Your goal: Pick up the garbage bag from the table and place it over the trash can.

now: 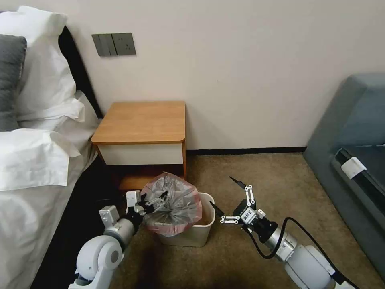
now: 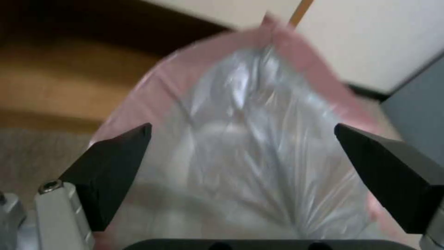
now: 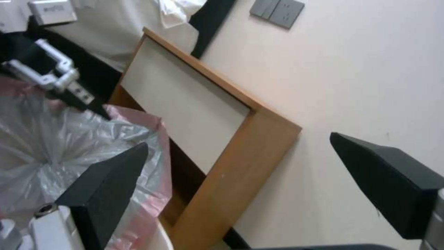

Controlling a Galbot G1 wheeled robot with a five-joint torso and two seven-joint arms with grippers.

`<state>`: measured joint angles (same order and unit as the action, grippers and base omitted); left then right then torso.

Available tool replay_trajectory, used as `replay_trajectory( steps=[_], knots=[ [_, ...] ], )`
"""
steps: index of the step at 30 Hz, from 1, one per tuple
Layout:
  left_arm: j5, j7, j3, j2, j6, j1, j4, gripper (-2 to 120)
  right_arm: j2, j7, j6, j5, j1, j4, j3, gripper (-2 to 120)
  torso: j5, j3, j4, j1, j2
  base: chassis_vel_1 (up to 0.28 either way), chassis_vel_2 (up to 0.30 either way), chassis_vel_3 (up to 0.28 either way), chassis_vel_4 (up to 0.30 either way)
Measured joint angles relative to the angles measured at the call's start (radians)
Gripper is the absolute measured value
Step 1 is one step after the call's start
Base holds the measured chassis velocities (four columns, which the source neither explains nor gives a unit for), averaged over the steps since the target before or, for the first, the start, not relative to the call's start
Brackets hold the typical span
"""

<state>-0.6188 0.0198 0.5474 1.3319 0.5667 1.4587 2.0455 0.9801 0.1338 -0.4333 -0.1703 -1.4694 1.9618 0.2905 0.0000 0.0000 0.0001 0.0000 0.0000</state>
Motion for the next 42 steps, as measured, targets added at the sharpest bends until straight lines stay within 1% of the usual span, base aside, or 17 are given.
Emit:
replay_trajectory(
  steps=[2, 6, 9, 10, 13, 14, 17, 18, 22, 23, 25, 30, 34, 36, 37, 41, 42],
  knots=[
    [0.003, -0.003, 0.005, 0.000, 0.051, -0.013, 0.009, 99, 0.002, -0.007, 0.002, -0.001, 0.000, 0.000, 0.000, 100, 0.0001, 0.000, -0.0001, 0.000, 0.000, 0.000, 0.000, 0.000, 0.000],
    [0.017, -0.007, 0.008, 0.002, 0.083, -0.028, 0.009, 100, 0.008, -0.013, 0.003, -0.003, 0.000, 0.000, -0.004, 100, 0.0001, 0.000, -0.0001, 0.000, 0.000, 0.000, 0.000, 0.000, 0.000],
    [0.057, -0.019, 0.011, 0.005, 0.125, -0.037, 0.009, 100, 0.016, -0.023, 0.002, -0.007, -0.002, -0.001, -0.008, 100, 0.0001, 0.000, -0.0001, 0.000, 0.000, 0.000, 0.000, 0.000, 0.000],
    [0.057, -0.019, 0.011, 0.005, 0.125, -0.037, 0.009, 100, 0.016, -0.023, 0.002, -0.007, -0.002, -0.001, -0.008, 100, 0.0001, 0.000, -0.0001, 0.000, 0.000, 0.000, 0.000, 0.000, 0.000],
    [0.083, -0.004, 0.017, 0.003, 0.167, -0.037, 0.006, 100, 0.014, -0.031, -0.001, -0.008, -0.013, 0.007, -0.007, 100, 0.0002, 0.000, -0.0001, 0.000, 0.000, 0.000, 0.000, 0.000, 0.000],
    [0.083, -0.004, 0.017, 0.003, 0.167, -0.037, 0.006, 100, 0.014, -0.031, -0.001, -0.008, -0.013, 0.007, -0.007, 100, 0.0002, 0.000, -0.0001, 0.000, 0.000, 0.000, 0.000, 0.000, 0.000],
    [0.112, 0.037, 0.020, -0.001, 0.175, -0.046, -0.002, 100, 0.013, -0.035, 0.004, -0.004, -0.017, 0.022, -0.010, 100, -0.0001, 0.000, -0.0001, 0.000, 0.000, 0.000, 0.000, 0.000, 0.000],
    [0.112, 0.037, 0.020, -0.001, 0.175, -0.046, -0.002, 100, 0.013, -0.035, 0.004, -0.004, -0.017, 0.022, -0.010, 100, -0.0001, 0.000, -0.0001, 0.000, 0.000, 0.000, 0.000, 0.000, 0.000],
    [0.147, 0.084, 0.020, -0.008, 0.175, -0.060, -0.017, 99, 0.014, -0.046, 0.003, -0.006, -0.020, 0.020, -0.009, 100, 0.0001, 0.000, -0.0001, 0.000, 0.000, 0.000, 0.000, 0.000, 0.000],
    [0.147, 0.084, 0.020, -0.008, 0.175, -0.060, -0.017, 99, 0.014, -0.046, 0.003, -0.006, -0.020, 0.020, -0.009, 100, 0.0001, 0.000, -0.0001, 0.000, 0.000, 0.000, 0.000, 0.000, 0.000],
    [0.181, 0.113, 0.017, -0.016, 0.174, -0.062, -0.037, 99, 0.010, -0.052, 0.000, -0.006, -0.027, 0.021, -0.004, 100, 0.0001, 0.000, -0.0002, 0.000, 0.000, 0.000, 0.000, 0.000, 0.000],
    [0.220, 0.152, 0.012, -0.027, 0.173, -0.063, -0.065, 99, 0.006, -0.059, -0.001, -0.006, -0.030, 0.026, 0.000, 100, 0.0000, 0.000, -0.0001, 0.000, 0.000, 0.000, 0.000, 0.000, 0.000],
    [0.235, 0.168, 0.006, -0.033, 0.172, -0.065, -0.078, 93, 0.004, -0.063, 0.000, -0.005, -0.034, 0.031, 0.002, 100, 0.0000, 0.000, -0.0001, 0.000, 0.000, 0.000, 0.000, 0.000, 0.000],
    [0.236, 0.171, 0.005, -0.033, 0.171, -0.066, -0.081, 82, 0.004, -0.066, 0.000, -0.005, -0.036, 0.031, 0.003, 100, 0.0000, 0.000, -0.0002, 0.000, 0.000, 0.000, 0.000, 0.000, 0.000],
    [0.236, 0.171, 0.005, -0.033, 0.171, -0.066, -0.081, 82, 0.004, -0.066, 0.000, -0.005, -0.036, 0.031, 0.003, 100, 0.0000, 0.000, -0.0002, 0.000, 0.000, 0.000, 0.000, 0.000, 0.000],
    [0.240, 0.171, 0.000, -0.029, 0.171, -0.064, -0.084, 65, 0.004, -0.069, 0.000, 0.000, -0.036, 0.035, 0.003, 100, 0.0001, 0.000, -0.0002, 0.000, 0.000, 0.000, 0.000, 0.000, 0.000],
    [0.240, 0.171, 0.000, -0.029, 0.171, -0.064, -0.084, 65, 0.004, -0.069, 0.000, 0.000, -0.036, 0.035, 0.003, 100, 0.0001, 0.000, -0.0002, 0.000, 0.000, 0.000, 0.000, 0.000, 0.000]
  ],
)
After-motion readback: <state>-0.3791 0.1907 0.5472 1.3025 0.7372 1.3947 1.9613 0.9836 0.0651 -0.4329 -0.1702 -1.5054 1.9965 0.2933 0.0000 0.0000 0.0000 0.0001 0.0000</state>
